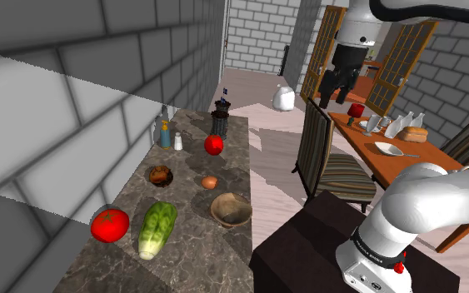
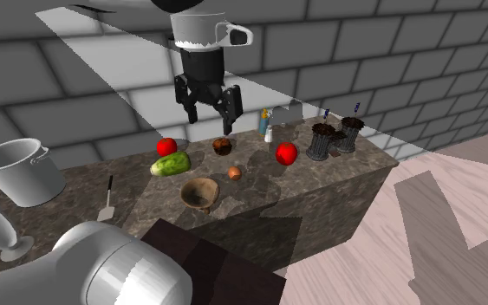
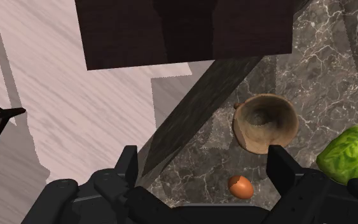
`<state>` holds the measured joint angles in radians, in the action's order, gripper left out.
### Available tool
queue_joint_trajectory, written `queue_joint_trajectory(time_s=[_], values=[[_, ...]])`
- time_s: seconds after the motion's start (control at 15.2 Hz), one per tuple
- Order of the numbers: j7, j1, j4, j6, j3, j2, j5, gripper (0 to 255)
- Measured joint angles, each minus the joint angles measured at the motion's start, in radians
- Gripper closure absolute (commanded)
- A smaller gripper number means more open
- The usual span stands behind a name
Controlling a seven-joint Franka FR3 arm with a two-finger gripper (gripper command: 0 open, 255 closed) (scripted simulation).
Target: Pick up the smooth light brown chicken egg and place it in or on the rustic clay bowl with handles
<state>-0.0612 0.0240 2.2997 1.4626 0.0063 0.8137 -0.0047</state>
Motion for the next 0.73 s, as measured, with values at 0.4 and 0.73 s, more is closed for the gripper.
queue_joint_trajectory(time_s=[0.4,0.73], values=[[0.043,-0.012,0.094,0.154,-0.025,-0.051,0.008,0],[0.098,-0.032,0.171,0.342,-0.052,-0.151,0.026,0]])
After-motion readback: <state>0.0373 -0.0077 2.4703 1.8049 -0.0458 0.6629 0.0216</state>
